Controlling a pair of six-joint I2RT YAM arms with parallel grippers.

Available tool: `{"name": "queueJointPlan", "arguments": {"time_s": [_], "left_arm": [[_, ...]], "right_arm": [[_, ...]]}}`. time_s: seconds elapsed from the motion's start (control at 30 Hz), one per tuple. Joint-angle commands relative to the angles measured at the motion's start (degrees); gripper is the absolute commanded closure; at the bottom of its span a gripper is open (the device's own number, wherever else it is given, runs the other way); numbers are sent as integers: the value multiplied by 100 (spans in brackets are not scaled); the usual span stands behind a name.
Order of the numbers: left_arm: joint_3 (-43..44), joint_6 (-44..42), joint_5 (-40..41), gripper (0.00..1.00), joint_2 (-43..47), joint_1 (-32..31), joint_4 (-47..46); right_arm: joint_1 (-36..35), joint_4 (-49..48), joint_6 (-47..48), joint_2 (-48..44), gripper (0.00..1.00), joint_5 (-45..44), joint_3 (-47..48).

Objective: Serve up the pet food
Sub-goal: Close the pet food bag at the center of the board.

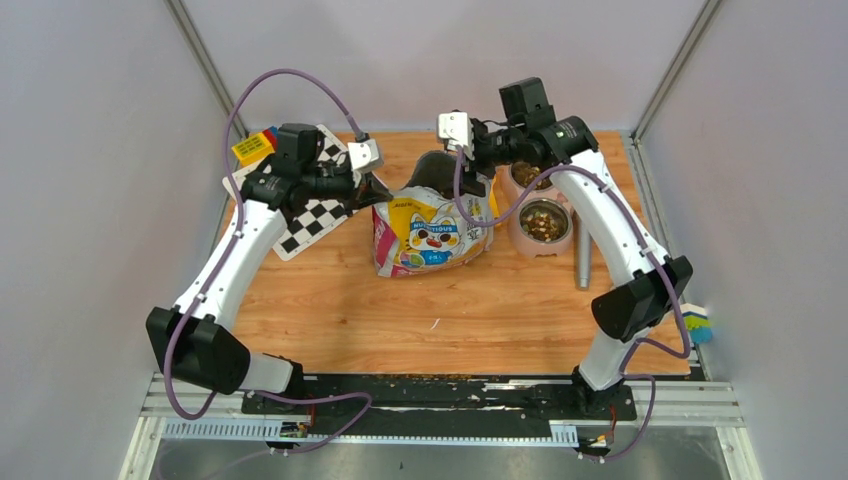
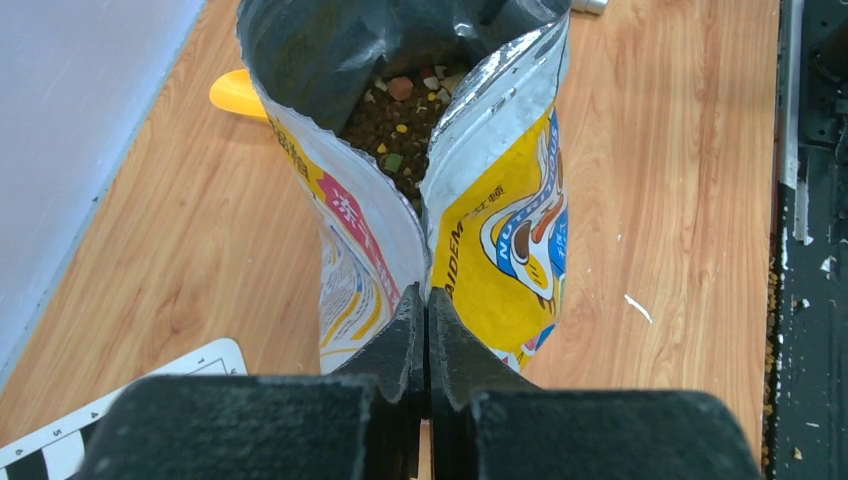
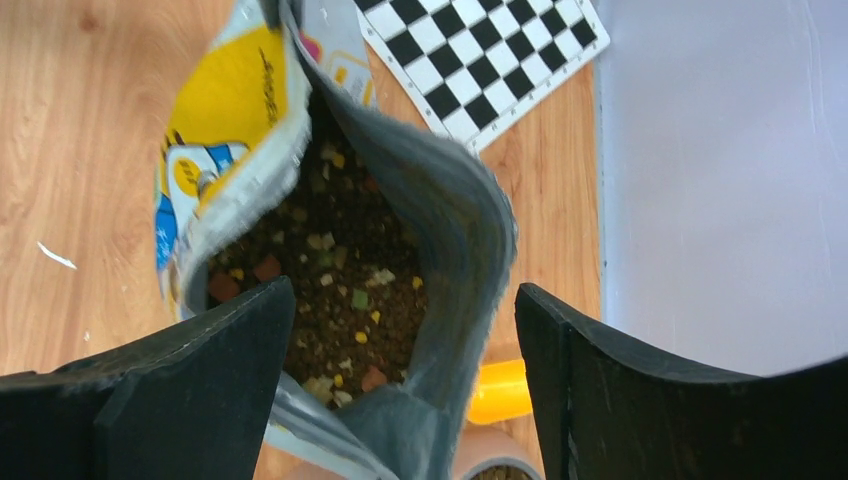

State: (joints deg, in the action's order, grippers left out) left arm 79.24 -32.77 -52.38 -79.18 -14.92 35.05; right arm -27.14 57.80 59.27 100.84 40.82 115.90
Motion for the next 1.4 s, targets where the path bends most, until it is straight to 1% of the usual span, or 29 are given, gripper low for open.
{"name": "queueJointPlan", "arguments": {"time_s": [0.0,0.1,0.17,0.27,0.33,0.4,0.53,0.73,0.9,1.13,1.2,1.23,1.27,1.33,1.37], "left_arm": [[318,-167,-329,100,526,42,55],[329,-237,-323,100,549,42,116],[329,-260,-321,100,554,43,138],[322,-259,-325,100,533,42,121],[322,-237,-325,100,520,42,100],[332,-219,-331,100,518,42,91],[343,-202,-340,100,525,42,98],[336,-170,-411,100,498,37,70],[354,-118,-484,100,469,42,45],[291,-142,-478,100,505,42,44],[259,-154,-468,100,515,42,46],[245,-158,-467,100,523,42,35],[239,-158,-466,100,525,42,32],[231,-163,-466,100,532,42,22],[216,-167,-466,100,541,42,20]], "right_arm": [[368,-252,579,-389,17,-53,-274],[596,-87,912,-457,16,-43,-373],[749,210,1004,-379,16,69,-143],[1014,518,873,-285,17,580,357],[1141,783,985,-288,16,925,511],[1159,1024,1311,-308,16,987,482],[1159,1481,1658,-201,16,892,412],[1119,1414,1734,83,18,617,343],[899,1138,1668,316,19,247,350],[677,1162,1653,499,22,157,492],[590,1218,1688,503,26,101,485],[564,1246,1673,514,31,80,497],[542,1281,1646,552,37,57,530],[525,1404,1590,633,53,15,664],[517,1470,1566,682,58,2,743]]}}
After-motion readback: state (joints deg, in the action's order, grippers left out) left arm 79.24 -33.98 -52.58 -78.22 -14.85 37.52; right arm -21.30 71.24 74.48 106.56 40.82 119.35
